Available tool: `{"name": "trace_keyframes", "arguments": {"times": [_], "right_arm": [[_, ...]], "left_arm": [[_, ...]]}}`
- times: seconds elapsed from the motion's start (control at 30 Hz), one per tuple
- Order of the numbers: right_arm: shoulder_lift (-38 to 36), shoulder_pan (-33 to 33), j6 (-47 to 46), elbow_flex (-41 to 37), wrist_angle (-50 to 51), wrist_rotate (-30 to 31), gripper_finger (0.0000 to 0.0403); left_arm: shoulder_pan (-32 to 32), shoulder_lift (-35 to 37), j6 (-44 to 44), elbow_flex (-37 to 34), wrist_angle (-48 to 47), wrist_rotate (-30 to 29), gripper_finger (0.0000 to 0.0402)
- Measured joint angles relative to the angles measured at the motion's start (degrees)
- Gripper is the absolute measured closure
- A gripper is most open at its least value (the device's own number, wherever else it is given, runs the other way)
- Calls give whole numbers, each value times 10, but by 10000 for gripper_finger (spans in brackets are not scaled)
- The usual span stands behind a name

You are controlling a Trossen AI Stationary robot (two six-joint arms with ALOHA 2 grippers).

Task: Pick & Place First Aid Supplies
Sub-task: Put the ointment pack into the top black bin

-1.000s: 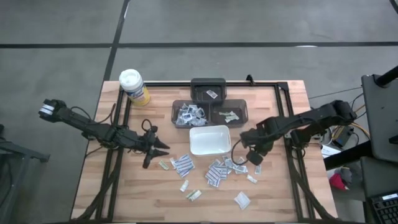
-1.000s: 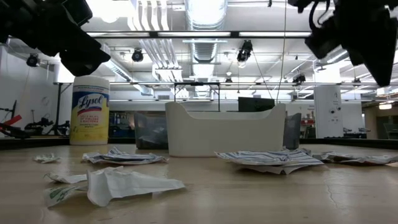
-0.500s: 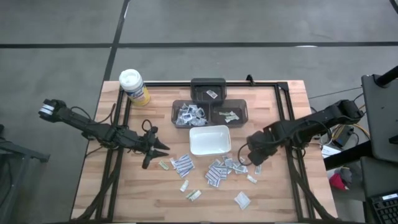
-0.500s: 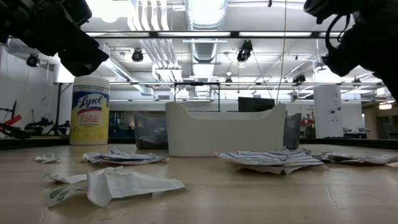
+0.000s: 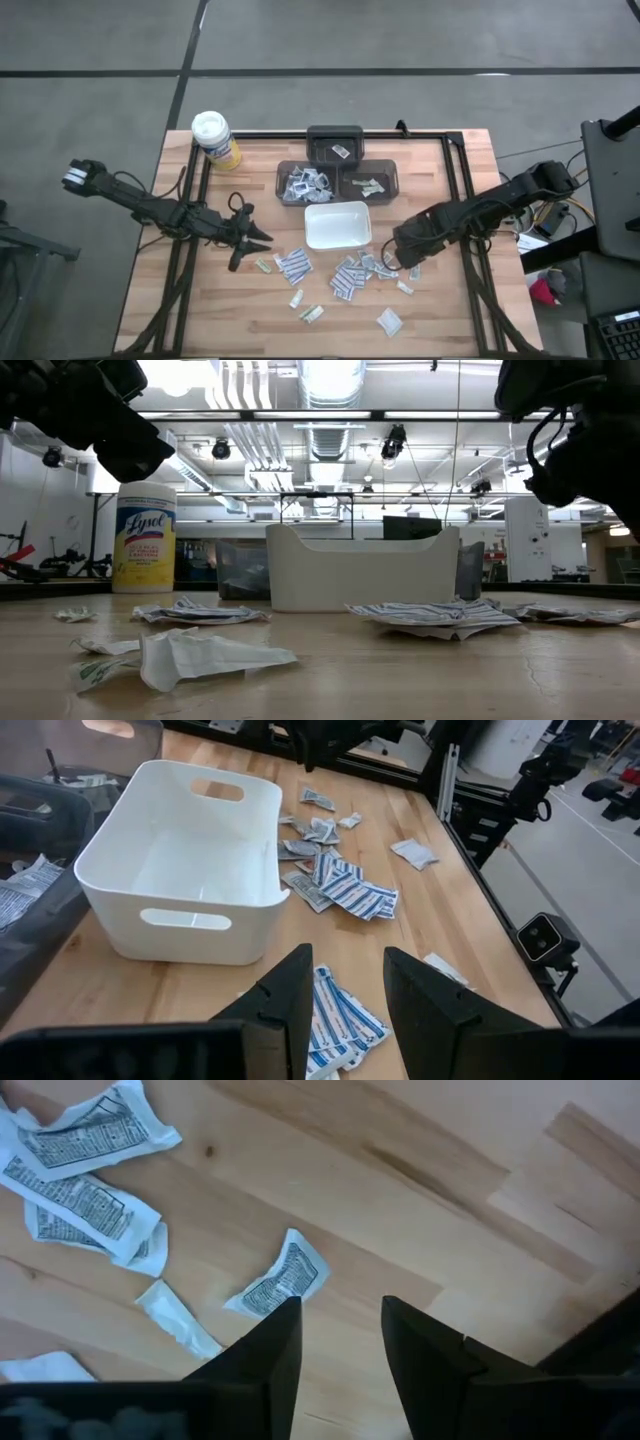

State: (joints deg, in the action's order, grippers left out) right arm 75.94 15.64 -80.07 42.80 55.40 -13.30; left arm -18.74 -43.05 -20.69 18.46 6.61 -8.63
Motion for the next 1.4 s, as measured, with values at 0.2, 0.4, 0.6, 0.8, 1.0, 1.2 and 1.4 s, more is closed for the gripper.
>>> {"name": "trace_keyframes", "arguments": {"times": [0.2, 0.4, 0.6, 0.8, 1.0, 1.2, 1.4], "right_arm": [[7, 3, -12, -31, -63, -13, 274], [6, 16, -44, -55, -93, -18, 270], [7, 35, -67, -57, -100, -19, 262], [7, 39, -87, -84, -147, -18, 266], [4, 39, -115, -125, -207, -15, 279], [4, 38, -114, -135, -212, -15, 305], [6, 39, -93, -126, -200, -14, 335]], "left_arm": [[0, 0, 3, 0, 0, 7, 284], [0, 0, 21, 0, 3, 34, 284], [0, 0, 27, 0, 3, 34, 284], [0, 0, 31, 0, 3, 34, 284], [0, 0, 30, 0, 3, 34, 284], [0, 0, 29, 0, 3, 34, 284], [0, 0, 29, 0, 2, 33, 284]]}}
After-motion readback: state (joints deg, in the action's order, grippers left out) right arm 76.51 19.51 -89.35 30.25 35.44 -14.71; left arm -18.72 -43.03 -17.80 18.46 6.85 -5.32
